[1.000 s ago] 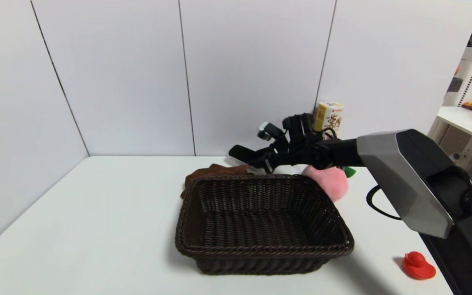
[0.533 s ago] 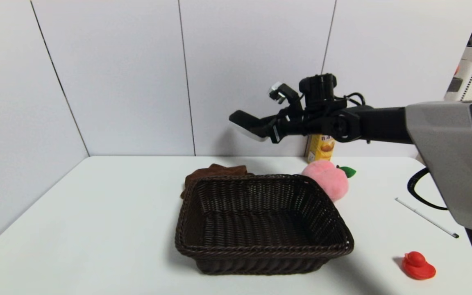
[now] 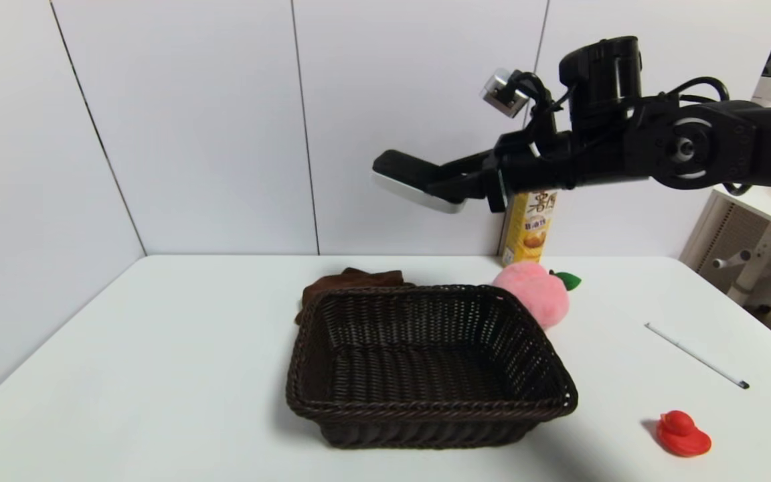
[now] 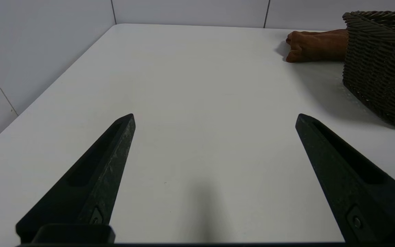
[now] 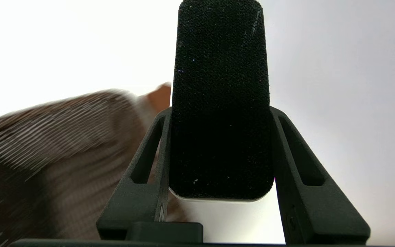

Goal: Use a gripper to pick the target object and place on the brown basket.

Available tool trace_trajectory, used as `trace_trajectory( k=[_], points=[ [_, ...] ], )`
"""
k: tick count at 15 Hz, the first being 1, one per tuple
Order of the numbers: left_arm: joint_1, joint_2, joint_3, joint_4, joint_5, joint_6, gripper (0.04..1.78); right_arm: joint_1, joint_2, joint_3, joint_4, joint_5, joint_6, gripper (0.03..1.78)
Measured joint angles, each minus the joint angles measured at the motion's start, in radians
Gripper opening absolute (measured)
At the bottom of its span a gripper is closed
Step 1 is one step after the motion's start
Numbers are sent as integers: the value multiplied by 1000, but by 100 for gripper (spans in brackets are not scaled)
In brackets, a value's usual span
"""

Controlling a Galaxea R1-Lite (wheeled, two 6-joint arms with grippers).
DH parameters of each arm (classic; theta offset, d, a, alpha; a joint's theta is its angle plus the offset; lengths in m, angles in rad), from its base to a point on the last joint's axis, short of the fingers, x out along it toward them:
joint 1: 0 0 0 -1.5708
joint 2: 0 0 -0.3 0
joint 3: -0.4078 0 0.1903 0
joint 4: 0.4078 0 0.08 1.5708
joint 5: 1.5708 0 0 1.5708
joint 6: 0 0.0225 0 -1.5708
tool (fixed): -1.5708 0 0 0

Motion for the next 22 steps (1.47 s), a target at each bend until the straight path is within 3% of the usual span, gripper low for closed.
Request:
trace_trajectory(
  k=[3,6,8,10,13,18,22],
  points=[
    [0,0,0,0,0,0,169,30,-141,274,2,45,-130,85],
    [0,0,0,0,0,0,169,68,-237,505,-5,59,-270,85],
    [0,0,0,0,0,0,169,80,-259,600,-8,61,-374,85],
    [0,0,0,0,0,0,169,86,-249,631,-13,62,-432,85],
    [0,0,0,0,0,0,169,87,-224,633,-34,59,-436,90],
    [0,0,0,0,0,0,169,81,-226,604,-32,59,-418,129],
    [0,0,0,0,0,0,169,67,-295,546,-35,59,-307,145]
  ],
)
